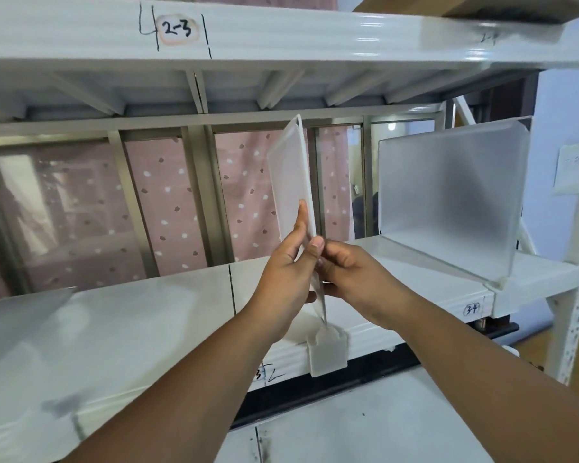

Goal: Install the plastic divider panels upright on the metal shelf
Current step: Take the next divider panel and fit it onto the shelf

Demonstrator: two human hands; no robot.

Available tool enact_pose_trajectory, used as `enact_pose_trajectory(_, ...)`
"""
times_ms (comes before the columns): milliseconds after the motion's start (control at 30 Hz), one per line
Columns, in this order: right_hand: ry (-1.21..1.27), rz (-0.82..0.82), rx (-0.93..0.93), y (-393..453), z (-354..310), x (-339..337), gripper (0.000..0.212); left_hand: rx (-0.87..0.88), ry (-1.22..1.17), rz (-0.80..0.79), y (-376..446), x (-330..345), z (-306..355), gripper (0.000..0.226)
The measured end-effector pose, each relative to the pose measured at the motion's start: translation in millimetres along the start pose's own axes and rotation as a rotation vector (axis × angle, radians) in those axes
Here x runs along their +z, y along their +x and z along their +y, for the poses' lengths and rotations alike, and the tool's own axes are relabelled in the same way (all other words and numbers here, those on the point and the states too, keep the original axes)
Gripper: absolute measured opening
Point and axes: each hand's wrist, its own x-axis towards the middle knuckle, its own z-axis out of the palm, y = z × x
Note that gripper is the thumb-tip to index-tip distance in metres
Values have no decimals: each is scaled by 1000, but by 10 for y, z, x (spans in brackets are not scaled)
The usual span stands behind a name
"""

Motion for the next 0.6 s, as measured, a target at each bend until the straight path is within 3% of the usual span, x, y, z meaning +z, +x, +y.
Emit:
enact_pose_trajectory(400, -134, 7, -6, -69, -25, -44, 27, 79, 85, -22, -15, 77, -48, 59)
enact_pose_trajectory(600, -202, 12, -10, -85, 5, -4, 30, 189, 199, 70, -58, 126, -220, 56)
